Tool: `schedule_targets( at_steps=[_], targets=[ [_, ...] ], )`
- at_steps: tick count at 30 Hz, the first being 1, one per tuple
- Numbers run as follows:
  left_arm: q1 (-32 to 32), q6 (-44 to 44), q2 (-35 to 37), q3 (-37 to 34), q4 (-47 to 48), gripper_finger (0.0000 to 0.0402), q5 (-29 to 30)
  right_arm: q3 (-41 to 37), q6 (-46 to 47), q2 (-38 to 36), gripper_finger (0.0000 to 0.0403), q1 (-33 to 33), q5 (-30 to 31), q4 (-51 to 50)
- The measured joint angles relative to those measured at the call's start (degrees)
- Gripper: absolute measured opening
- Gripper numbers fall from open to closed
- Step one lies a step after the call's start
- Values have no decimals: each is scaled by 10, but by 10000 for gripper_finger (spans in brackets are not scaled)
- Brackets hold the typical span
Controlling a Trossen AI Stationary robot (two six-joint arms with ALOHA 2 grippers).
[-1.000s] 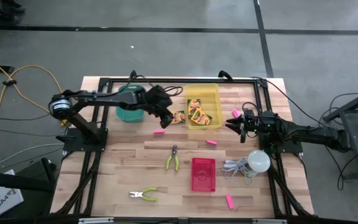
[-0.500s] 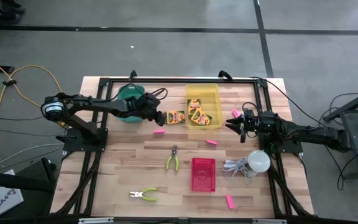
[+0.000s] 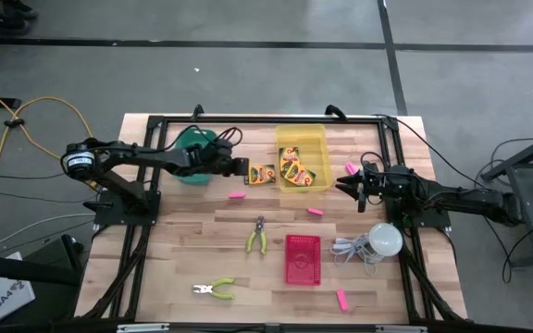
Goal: Pick & Place School Supplies
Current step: Put the crayon box into the yellow bin
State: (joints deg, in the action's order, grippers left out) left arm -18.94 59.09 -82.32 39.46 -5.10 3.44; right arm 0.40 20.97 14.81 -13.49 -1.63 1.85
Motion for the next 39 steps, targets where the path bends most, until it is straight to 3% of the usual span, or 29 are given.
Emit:
schedule_targets(
  at_steps=[8,17,26,31,39],
  targets=[
    [23,-7,0,31,-11,82,4,0,0,0,110,0,0,0],
    [13,-32,-19,161,229,82,29,0,0,0,110,0,0,0],
    [10,-25,-98,208,250,82,-3,0,0,0,110,0,0,0],
    [-8,-141,-123,240,255,82,-65,0,0,0,110,0,0,0],
    [-44,-370,-129,247,272,82,-104,0,0,0,110,0,0,0]
  ],
)
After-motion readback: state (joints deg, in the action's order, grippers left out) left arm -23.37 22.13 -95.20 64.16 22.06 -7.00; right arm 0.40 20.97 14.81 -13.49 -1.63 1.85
